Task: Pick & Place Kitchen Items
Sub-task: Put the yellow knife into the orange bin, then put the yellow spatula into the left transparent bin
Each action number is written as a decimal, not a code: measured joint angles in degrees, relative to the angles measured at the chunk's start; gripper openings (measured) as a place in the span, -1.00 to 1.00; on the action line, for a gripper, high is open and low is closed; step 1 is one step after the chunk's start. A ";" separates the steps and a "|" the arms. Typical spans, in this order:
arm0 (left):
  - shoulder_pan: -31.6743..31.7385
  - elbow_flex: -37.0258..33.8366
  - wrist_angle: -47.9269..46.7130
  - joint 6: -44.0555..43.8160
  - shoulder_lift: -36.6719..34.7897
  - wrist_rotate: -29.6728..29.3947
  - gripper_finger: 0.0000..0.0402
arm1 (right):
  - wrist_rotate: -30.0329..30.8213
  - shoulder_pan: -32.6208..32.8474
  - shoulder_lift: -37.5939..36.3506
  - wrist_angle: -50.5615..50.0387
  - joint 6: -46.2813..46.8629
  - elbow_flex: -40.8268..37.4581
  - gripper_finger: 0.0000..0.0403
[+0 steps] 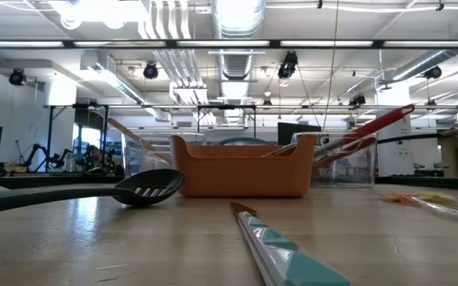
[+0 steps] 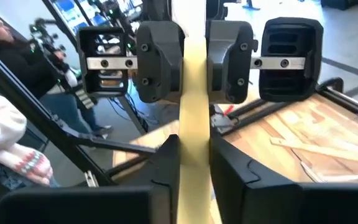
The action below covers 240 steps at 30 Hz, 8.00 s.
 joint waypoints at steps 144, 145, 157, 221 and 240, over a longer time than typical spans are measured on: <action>-11.30 8.49 -59.52 11.05 -10.58 -26.93 0.17 | 4.02 17.14 -6.59 -65.10 56.09 -10.08 -0.18; -11.30 7.90 -59.50 11.07 -11.19 -26.94 0.17 | 3.63 17.42 -6.89 -65.11 57.41 -10.94 -0.15; -11.22 6.72 -59.19 15.18 -18.73 -27.25 0.17 | 0.81 17.88 -7.62 -64.87 58.77 -20.98 0.08; -11.17 6.56 -57.52 13.93 -18.88 -27.43 0.17 | -11.11 4.55 2.08 -22.08 40.82 -49.43 -0.64; -11.22 6.56 -57.53 9.75 -17.29 -28.45 0.17 | 7.24 8.66 -23.58 -28.64 46.66 -38.17 -0.93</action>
